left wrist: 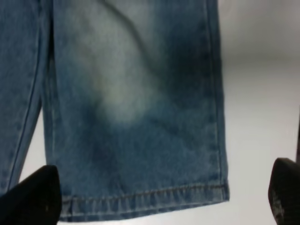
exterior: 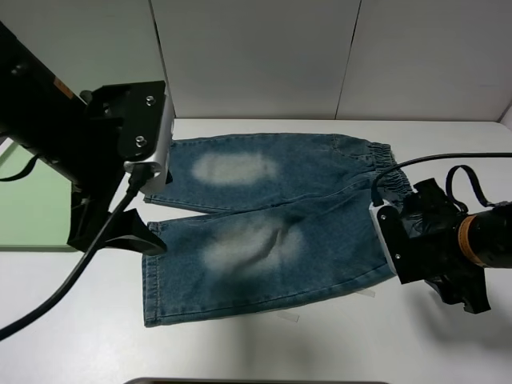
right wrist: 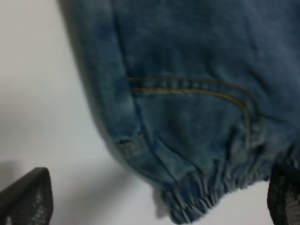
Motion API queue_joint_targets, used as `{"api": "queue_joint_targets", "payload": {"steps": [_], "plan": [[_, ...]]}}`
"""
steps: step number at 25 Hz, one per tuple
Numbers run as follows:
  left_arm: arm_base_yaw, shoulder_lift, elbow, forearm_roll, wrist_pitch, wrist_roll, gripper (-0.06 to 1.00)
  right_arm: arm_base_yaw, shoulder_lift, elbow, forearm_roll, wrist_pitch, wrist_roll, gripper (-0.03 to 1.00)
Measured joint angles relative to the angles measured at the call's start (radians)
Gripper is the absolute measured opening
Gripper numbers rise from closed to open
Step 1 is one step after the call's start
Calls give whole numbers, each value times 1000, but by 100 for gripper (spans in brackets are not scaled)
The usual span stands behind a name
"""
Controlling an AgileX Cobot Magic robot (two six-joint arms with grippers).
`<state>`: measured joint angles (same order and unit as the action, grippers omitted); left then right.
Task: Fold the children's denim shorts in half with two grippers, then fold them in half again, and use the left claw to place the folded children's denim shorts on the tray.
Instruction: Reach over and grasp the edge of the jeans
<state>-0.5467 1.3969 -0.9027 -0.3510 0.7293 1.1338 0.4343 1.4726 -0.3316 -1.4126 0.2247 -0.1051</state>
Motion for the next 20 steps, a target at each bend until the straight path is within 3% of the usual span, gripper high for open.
{"api": "queue_joint_targets", "payload": {"steps": [20], "plan": [[0,0,0,-7,6,29,87,-160,245,-149,-146,-78,-9,69]]}}
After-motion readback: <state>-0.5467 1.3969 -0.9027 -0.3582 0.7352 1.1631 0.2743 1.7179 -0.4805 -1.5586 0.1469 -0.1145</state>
